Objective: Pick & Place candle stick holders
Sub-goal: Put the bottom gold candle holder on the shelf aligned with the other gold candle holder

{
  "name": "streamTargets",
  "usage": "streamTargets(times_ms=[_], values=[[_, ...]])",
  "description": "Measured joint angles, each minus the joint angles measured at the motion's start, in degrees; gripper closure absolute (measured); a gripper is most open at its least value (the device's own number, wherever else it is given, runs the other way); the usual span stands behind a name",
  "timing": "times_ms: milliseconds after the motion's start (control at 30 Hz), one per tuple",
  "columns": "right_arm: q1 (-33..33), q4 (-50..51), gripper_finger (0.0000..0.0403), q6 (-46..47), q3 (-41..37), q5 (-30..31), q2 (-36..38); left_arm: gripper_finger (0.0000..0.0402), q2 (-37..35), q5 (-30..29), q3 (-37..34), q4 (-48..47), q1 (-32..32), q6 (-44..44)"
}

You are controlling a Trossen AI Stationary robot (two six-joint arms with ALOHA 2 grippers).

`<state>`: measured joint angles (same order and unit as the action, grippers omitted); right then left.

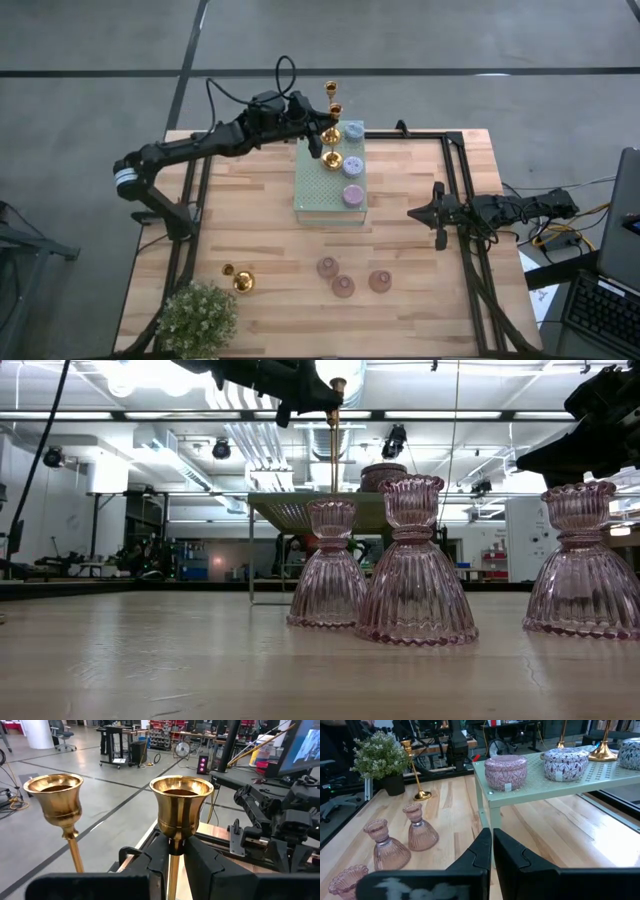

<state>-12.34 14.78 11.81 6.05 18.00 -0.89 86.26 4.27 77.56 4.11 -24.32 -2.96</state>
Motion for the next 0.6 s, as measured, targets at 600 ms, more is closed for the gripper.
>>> streamTargets(times_ms=[600], values=[[0.0,0.0,0.0390,0.0,0.0,0.0,0.0,0.0353,0.0,0.0,-3.8,4.9,0.0,-1.3]])
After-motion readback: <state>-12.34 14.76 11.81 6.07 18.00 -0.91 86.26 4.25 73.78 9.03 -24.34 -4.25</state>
